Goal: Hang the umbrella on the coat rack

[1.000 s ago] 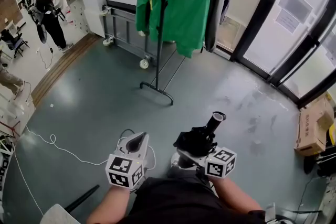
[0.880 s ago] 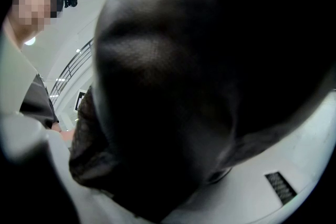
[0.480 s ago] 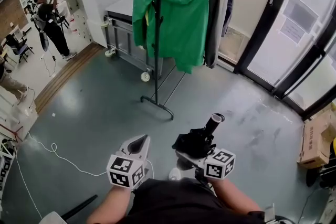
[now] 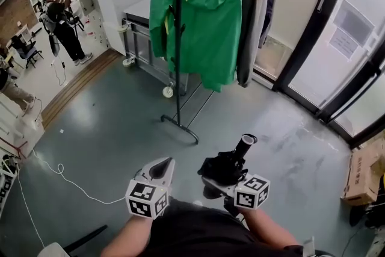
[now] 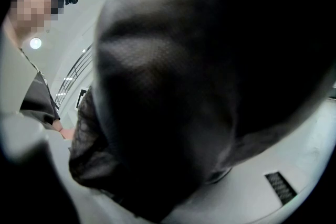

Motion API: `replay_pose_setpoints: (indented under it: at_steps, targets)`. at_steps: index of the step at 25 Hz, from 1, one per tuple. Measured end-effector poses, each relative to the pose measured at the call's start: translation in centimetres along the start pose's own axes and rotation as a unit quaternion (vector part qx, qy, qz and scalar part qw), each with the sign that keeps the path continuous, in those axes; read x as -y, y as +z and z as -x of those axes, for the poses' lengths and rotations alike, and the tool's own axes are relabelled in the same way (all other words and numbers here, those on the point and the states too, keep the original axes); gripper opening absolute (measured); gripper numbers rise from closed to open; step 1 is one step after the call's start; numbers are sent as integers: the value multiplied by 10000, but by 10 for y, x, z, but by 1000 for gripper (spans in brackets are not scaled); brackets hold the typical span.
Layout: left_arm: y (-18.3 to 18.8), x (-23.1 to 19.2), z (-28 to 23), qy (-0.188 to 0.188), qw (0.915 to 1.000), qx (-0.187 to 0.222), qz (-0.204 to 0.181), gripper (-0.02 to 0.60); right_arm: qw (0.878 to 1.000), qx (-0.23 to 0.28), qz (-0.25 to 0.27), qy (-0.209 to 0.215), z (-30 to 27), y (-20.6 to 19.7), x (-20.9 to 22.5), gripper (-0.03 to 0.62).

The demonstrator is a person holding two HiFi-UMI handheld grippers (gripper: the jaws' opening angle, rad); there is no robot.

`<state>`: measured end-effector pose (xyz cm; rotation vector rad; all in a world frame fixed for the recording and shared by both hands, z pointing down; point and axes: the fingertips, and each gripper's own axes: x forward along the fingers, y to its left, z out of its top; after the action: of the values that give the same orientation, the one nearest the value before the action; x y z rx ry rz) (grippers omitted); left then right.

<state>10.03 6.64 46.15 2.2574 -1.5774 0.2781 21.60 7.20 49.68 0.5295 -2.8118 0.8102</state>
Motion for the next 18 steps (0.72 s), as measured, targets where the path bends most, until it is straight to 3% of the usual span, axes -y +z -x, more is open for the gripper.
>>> replay_pose_setpoints:
  at_steps: [5,18]
  targets:
    - [-1,-7,-7,104,9998,-156,-29,15,9999,25,-104,22,0,3,12,239]
    - [29,-39,-49,50,9999,3,-110,15,10000,-91,28,-2,-32,27,44,239]
